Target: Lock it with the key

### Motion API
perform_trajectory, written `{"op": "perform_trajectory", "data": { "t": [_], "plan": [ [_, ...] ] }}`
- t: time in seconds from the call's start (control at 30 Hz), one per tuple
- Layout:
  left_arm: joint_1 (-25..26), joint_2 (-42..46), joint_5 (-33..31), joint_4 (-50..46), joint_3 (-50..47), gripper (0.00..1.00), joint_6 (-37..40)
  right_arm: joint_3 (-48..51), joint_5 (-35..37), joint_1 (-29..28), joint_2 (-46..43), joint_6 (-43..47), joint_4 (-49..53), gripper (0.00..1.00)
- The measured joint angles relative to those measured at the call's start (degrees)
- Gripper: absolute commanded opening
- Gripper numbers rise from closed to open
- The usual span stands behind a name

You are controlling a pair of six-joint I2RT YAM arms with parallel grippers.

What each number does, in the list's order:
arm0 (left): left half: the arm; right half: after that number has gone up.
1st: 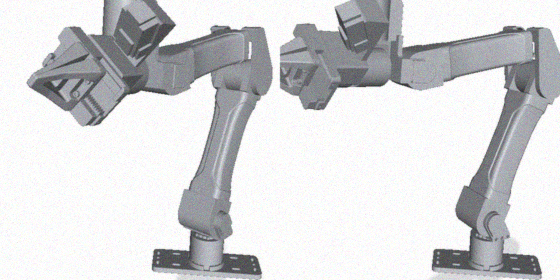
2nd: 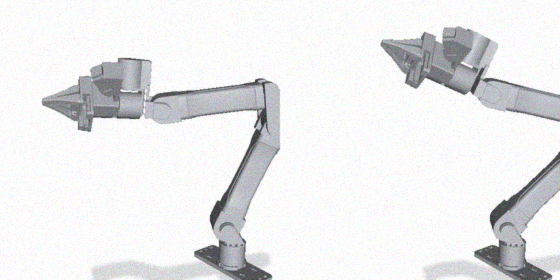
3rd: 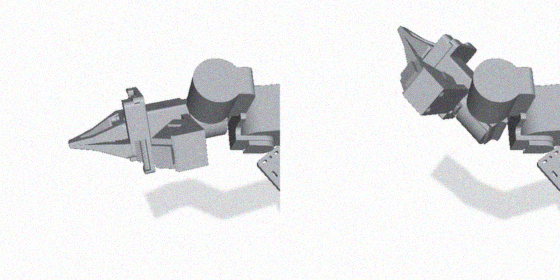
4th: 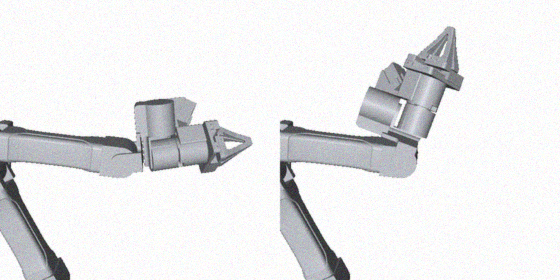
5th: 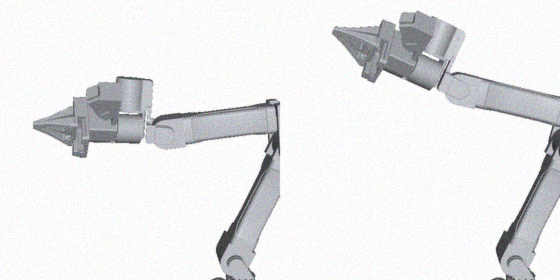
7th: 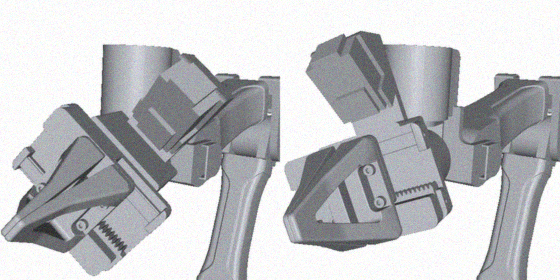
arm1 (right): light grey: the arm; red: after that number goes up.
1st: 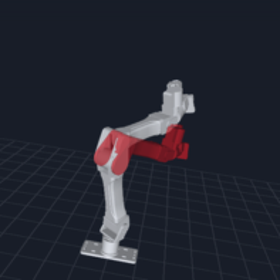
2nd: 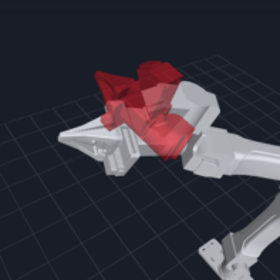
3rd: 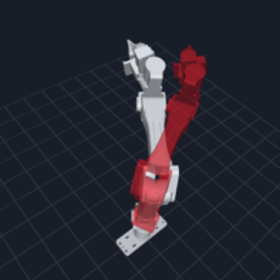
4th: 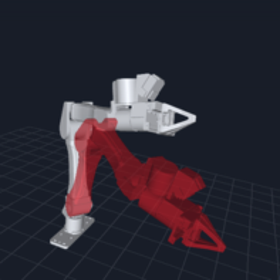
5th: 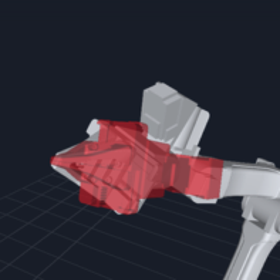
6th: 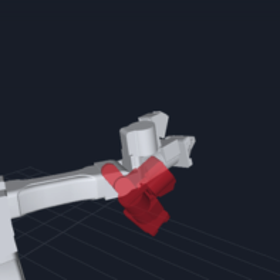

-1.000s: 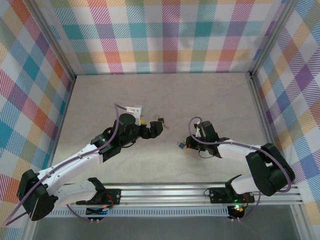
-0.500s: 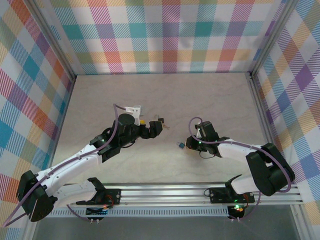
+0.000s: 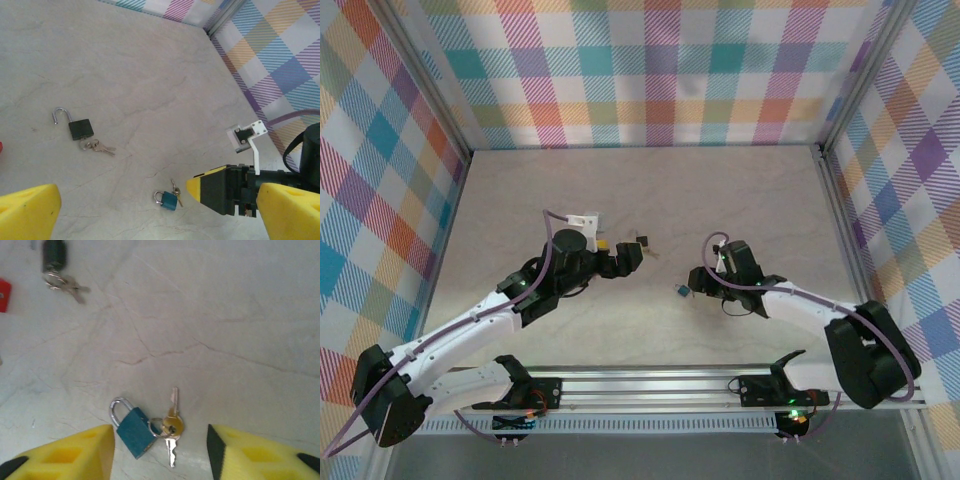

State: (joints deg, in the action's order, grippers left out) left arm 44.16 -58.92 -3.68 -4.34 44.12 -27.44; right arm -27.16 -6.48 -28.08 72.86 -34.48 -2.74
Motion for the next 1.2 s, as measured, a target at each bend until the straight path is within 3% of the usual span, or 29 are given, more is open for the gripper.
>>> {"op": "perform_trajectory", "data": {
  "t": [0.1, 0.13, 0.3, 0.53, 0.7, 1.0, 1.2],
  "plan": [
    [0.00, 1.11, -0.50, -0.04, -0.68, 1.00, 0.00, 1.36, -1.20, 0.00, -2.43, 0.63, -1.86, 0.76],
    [0.00, 1.62, -0.76, -0.09, -0.94, 1.00, 0.00, 1.46, -1.70, 0.00, -2.78, 0.83, -2.12, 0.86],
    [0.00, 4.52, -2.38, -0.13, -2.01, 1.00, 0.00, 1.33, -2.03, 0.00, -3.63, 0.70, -1.36, 0.99],
    [-0.04, 9.53, -4.28, -2.78, -2.45, 1.00, -1.42, -3.10, 0.74, -0.02, -8.52, 0.26, 5.46, 0.99],
    [-0.04, 12.52, -6.29, -9.97, -0.39, 1.00, -2.38, -9.05, 3.15, -1.16, -8.37, -0.04, 9.99, 0.99],
    [-0.07, 14.34, -13.09, -26.69, 12.39, 1.00, -0.92, -21.51, 7.45, -6.97, 1.62, -0.42, 17.07, 0.99],
    [-0.11, 16.33, -19.76, -35.39, 19.37, 1.00, 5.01, -29.92, 9.31, -9.75, 8.92, -0.35, 20.04, 0.99]
  ]
}}
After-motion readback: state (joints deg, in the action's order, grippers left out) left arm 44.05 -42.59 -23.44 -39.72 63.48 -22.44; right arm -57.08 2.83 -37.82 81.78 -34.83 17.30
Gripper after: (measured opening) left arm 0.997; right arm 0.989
